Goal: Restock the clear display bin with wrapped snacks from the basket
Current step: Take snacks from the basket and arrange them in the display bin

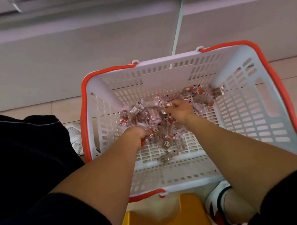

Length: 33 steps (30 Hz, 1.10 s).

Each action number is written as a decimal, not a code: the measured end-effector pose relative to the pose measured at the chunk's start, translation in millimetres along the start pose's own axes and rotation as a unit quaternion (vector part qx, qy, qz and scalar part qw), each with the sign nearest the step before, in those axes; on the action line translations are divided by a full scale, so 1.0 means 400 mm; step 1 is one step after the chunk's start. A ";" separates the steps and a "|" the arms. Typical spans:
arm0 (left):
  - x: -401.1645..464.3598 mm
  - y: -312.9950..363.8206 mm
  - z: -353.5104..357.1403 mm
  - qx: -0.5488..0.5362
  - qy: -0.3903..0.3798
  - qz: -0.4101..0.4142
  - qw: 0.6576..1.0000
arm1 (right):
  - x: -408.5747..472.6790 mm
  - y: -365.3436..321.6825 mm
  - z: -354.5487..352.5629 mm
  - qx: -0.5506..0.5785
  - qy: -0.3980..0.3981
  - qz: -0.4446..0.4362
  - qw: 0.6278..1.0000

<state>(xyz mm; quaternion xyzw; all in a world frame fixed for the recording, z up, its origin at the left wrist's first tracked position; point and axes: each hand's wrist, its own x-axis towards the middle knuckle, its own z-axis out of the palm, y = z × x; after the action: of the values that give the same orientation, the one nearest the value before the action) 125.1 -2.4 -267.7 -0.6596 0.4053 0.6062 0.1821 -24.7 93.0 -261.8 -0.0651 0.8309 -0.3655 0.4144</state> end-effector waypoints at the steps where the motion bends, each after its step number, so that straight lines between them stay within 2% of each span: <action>1: -0.012 0.001 -0.001 0.014 -0.006 0.004 1.000 | -0.009 -0.002 -0.011 0.010 0.007 0.005 1.000; 5: -0.063 -0.002 -0.006 0.027 -0.053 0.003 0.998 | -0.040 -0.021 -0.063 0.066 0.029 0.014 0.997; 7: -0.086 -0.003 -0.008 0.018 -0.072 0.011 0.997 | -0.063 -0.035 -0.089 0.112 -0.012 0.030 0.993; 9: -0.109 -0.001 -0.012 -0.013 -0.087 0.027 0.996 | -0.087 -0.042 -0.111 0.146 -0.097 0.051 0.983; 11: -0.126 0.004 -0.020 -0.064 -0.100 0.051 0.992 | -0.116 -0.045 -0.125 0.127 -0.164 0.060 0.976; 15: -0.173 0.017 -0.042 -0.116 -0.112 0.110 0.981 | -0.162 -0.058 -0.131 0.110 -0.192 0.052 0.974; 18: -0.213 0.016 -0.056 -0.109 -0.126 0.127 0.978 | -0.194 -0.075 -0.126 0.175 -0.227 0.067 0.956; 22: -0.248 -0.003 -0.062 -0.068 -0.095 0.159 0.980 | -0.231 -0.088 -0.129 0.180 -0.222 0.055 0.957; 26: -0.290 -0.008 -0.063 -0.091 -0.120 0.169 0.974 | -0.258 -0.091 -0.139 0.191 -0.193 0.049 0.961; 33: -0.309 -0.012 -0.072 -0.075 -0.066 0.188 0.977 | -0.282 -0.089 -0.161 0.271 -0.141 0.055 0.951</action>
<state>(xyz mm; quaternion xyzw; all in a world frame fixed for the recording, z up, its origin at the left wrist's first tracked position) 155.5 18.3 -146.1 -0.5420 0.4628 0.7002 0.0413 -5.9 149.3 -141.0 0.0446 0.6358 -0.5412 0.5485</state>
